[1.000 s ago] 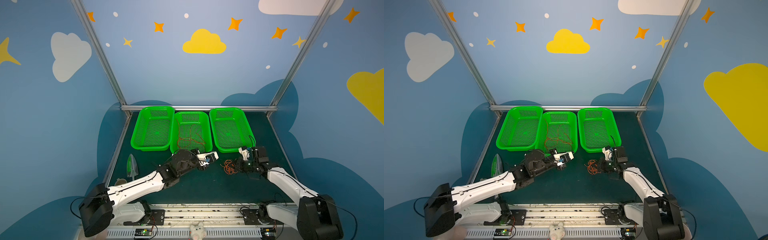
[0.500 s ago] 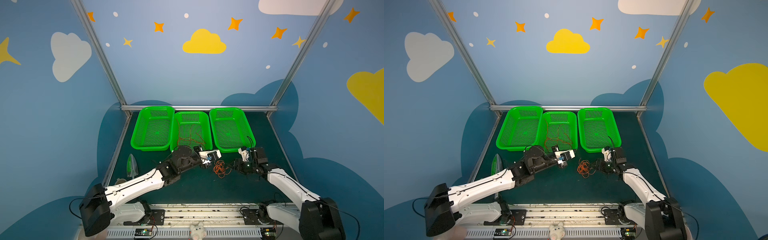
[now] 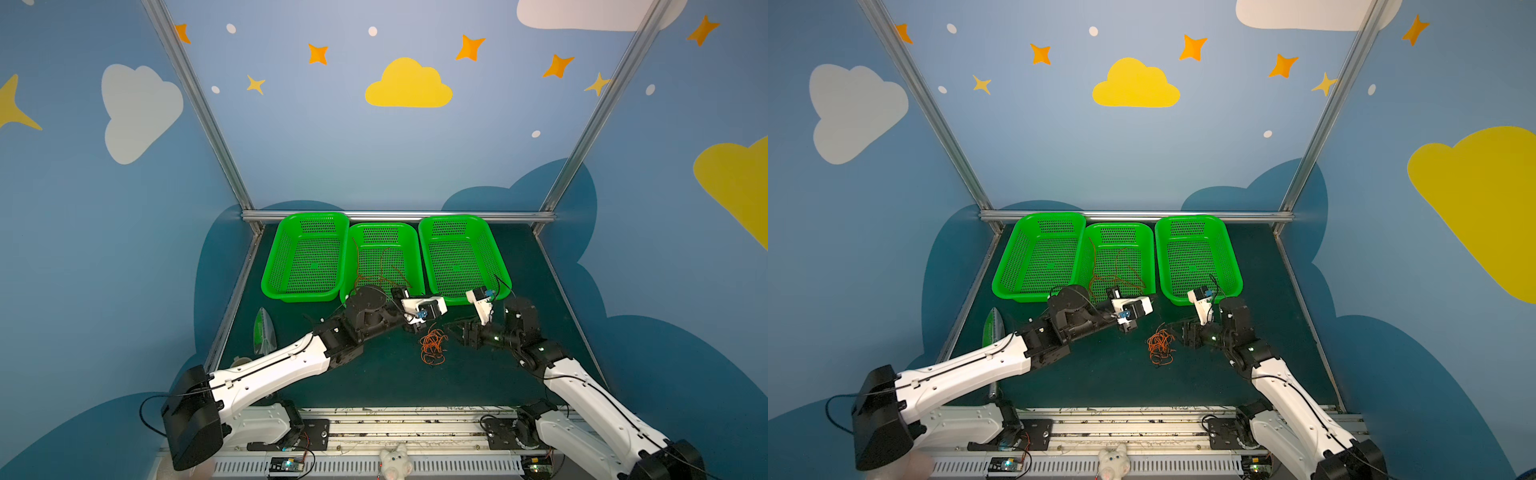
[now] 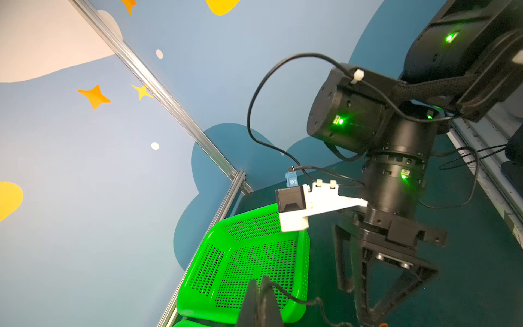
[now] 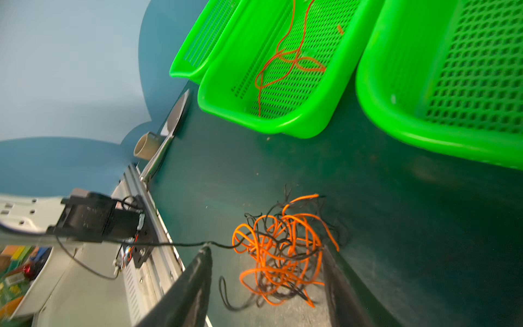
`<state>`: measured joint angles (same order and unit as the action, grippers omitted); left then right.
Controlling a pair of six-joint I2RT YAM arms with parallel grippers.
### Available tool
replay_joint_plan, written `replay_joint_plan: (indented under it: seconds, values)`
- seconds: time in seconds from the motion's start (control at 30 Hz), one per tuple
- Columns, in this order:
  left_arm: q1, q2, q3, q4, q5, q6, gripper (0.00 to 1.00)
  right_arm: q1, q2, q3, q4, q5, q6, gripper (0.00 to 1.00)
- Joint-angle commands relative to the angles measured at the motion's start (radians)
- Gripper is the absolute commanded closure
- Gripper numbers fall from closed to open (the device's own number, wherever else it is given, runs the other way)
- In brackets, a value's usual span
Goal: Untangle and sort cables by color
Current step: Untie the cable.
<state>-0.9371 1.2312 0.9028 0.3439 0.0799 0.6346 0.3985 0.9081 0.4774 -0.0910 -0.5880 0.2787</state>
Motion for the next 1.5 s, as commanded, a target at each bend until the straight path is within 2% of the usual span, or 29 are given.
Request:
replay_joint_plan:
  seconds: [0.0, 0.2, 0.33, 0.43, 0.6, 0.7, 1.23, 1.4, 1.47]
  values:
    - [0.001, -0.003, 0.036, -0.005, 0.019, 0.02, 0.97, 0.017, 0.037, -0.014, 0.056, -0.03, -0.033, 0.39]
    - [0.003, 0.02, 0.083, -0.019, 0.052, 0.043, 0.97, 0.048, 0.155, -0.004, 0.074, -0.055, -0.042, 0.4]
    - [0.003, 0.034, 0.118, -0.019, 0.068, 0.056, 0.97, 0.069, 0.218, 0.012, 0.067, -0.036, -0.05, 0.45]
    - [0.004, 0.038, 0.141, -0.028, 0.078, 0.065, 0.97, 0.071, 0.257, 0.035, 0.042, -0.011, -0.051, 0.54]
    - [0.006, 0.039, 0.172, -0.043, 0.082, 0.08, 0.97, 0.071, 0.325, 0.113, -0.058, 0.031, -0.006, 0.79]
    - [0.013, 0.032, 0.194, -0.058, 0.081, 0.083, 0.97, 0.071, 0.381, 0.15, -0.095, 0.028, 0.01, 0.85]
    - [0.102, 0.033, 0.395, -0.187, 0.131, 0.106, 0.97, 0.065, 0.618, 0.217, -0.134, 0.056, 0.048, 0.86]
    - [0.153, 0.044, 0.476, -0.217, 0.146, 0.093, 0.97, 0.059, 0.679, 0.224, -0.137, 0.069, 0.057, 0.86]
    - [0.168, 0.049, 0.513, -0.229, 0.182, 0.087, 0.97, 0.055, 0.699, 0.226, -0.136, 0.076, 0.061, 0.86]
